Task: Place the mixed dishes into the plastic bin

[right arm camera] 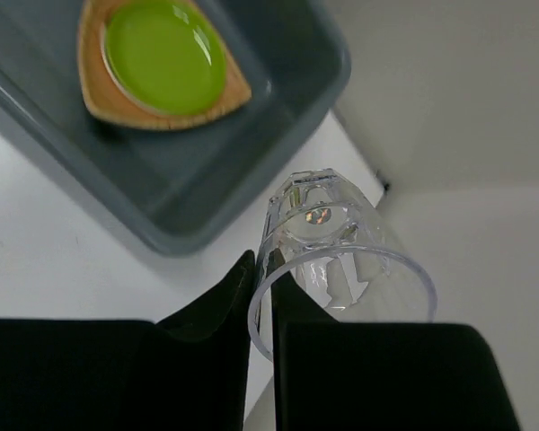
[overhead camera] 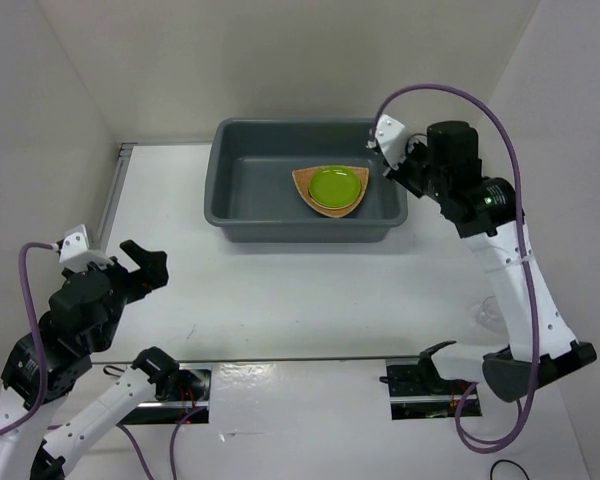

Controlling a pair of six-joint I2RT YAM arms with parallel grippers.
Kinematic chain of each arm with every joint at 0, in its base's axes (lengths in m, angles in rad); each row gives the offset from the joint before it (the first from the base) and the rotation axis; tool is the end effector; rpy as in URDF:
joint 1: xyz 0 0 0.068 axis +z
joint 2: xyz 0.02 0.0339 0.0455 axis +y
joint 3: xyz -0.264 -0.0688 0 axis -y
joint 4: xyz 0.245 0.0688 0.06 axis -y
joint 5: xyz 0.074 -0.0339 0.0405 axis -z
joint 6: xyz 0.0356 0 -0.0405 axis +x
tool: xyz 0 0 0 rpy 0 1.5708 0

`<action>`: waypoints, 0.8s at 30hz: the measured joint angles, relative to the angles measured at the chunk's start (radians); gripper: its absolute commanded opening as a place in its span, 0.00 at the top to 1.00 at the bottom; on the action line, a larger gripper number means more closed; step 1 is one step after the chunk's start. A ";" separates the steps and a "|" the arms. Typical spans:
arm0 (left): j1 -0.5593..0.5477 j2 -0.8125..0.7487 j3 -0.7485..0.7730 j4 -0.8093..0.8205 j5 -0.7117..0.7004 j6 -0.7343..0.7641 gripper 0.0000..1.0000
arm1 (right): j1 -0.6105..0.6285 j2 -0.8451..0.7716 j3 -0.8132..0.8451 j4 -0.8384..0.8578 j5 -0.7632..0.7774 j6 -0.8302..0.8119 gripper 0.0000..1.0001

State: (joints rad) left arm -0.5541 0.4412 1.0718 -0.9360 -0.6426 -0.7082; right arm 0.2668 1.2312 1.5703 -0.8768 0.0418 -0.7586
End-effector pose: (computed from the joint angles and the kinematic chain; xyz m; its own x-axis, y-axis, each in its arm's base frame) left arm 0.0465 -0.0037 0.3883 -0.1521 -0.5183 -0.8416 -0.2155 0.8484 -0.4835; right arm 0.2293 0.0611 0.4444 -0.2012 -0.7675 -0.6087 -0.5059 0.6135 -0.6064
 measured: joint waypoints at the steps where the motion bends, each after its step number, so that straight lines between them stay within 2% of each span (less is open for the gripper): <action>1: 0.000 -0.001 0.000 0.000 0.000 0.000 0.00 | 0.056 0.019 0.051 -0.009 0.010 0.006 1.00; 6: 0.000 0.003 0.000 0.000 0.000 0.002 0.00 | 0.263 0.237 0.380 -0.054 0.105 0.030 1.00; 10: 0.000 0.046 0.000 0.001 0.001 0.002 0.00 | 0.369 0.511 0.592 -0.073 0.109 0.045 1.00; 13: -0.001 0.071 -0.001 0.002 0.001 0.002 0.00 | 0.400 0.758 0.775 -0.158 0.055 0.062 1.00; 17: -0.001 0.039 -0.007 -0.002 -0.006 -0.002 0.00 | 0.403 1.121 1.159 -0.290 -0.018 0.100 1.00; 19: -0.005 0.003 -0.007 -0.003 -0.011 -0.003 0.00 | 0.403 1.231 1.269 -0.341 -0.050 0.116 1.00; 24: -0.007 -0.029 -0.007 -0.007 -0.027 -0.005 0.00 | 0.407 1.367 1.447 -0.403 -0.095 0.134 0.97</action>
State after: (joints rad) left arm -0.5613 0.4122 1.0649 -0.9428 -0.6693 -0.7128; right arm 0.6743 2.5984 3.0169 -1.2800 -0.0536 -0.6247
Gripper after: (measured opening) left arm 0.995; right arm 0.131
